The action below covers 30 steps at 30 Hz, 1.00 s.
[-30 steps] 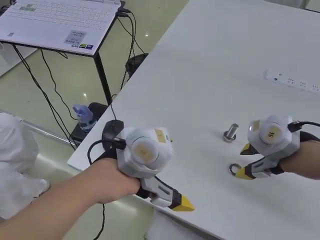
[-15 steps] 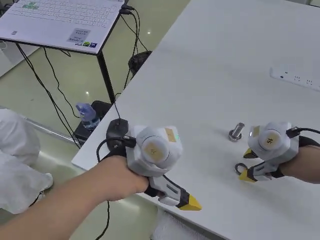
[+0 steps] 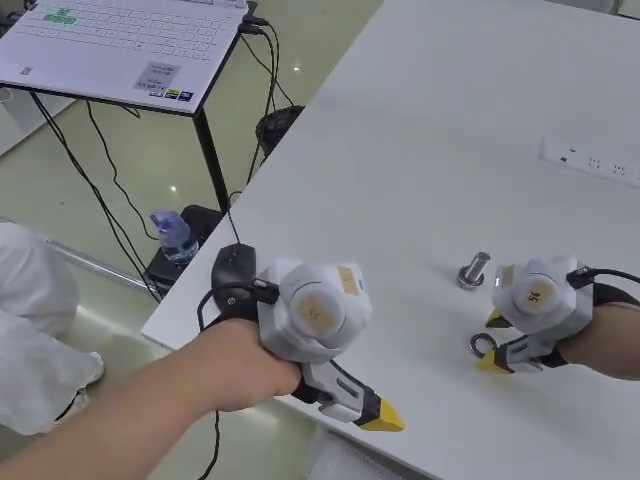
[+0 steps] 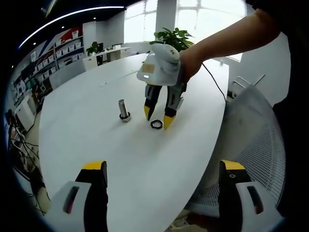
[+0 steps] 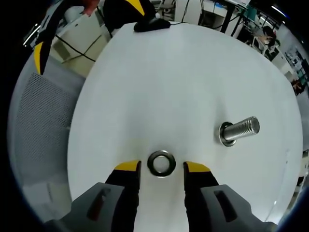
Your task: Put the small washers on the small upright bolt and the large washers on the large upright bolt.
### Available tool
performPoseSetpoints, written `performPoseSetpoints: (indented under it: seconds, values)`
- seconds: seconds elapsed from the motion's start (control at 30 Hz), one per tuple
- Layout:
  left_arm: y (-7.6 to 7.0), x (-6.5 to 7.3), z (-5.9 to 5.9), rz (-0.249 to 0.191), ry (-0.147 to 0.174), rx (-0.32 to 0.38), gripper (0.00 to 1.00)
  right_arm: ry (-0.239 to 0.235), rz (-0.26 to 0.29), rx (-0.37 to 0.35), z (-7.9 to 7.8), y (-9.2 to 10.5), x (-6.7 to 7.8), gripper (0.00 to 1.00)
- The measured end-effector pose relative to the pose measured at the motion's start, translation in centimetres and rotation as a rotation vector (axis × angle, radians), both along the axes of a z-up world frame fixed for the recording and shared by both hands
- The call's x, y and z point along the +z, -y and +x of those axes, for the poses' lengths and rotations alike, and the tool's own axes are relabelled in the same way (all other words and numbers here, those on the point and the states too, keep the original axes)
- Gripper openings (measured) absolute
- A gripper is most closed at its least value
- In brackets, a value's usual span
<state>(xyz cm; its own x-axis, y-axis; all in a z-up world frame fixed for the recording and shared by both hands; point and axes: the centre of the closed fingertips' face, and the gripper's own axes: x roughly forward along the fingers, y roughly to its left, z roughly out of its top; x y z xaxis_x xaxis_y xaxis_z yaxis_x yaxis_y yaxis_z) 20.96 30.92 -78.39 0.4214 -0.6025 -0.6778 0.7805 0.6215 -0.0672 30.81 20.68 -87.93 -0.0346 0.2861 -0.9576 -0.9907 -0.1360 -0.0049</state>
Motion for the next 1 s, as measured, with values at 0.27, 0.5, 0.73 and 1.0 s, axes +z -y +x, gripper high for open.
performPoseSetpoints:
  seconds: [0.27, 0.5, 0.73, 1.0]
  values:
    - [0.11, 0.00, 0.06, -0.005, -0.006, 0.003, 0.93, 0.006, -0.027, 0.002, 0.00, 0.11, 0.01, 0.25]
    - [0.13, -0.14, -0.17, -0.011, -0.009, 0.004, 0.91, 0.012, -0.103, -0.019, 0.03, -0.11, -0.06, 0.24]
    - [0.18, 0.08, -0.13, -0.014, -0.005, 0.006, 0.88, -0.005, -0.074, -0.057, 0.13, -0.02, 0.13, 0.22]
    - [-0.09, 0.02, -0.65, -0.009, -0.013, 0.013, 0.86, -0.021, -0.072, -0.063, 0.30, -0.06, 0.15, 0.22]
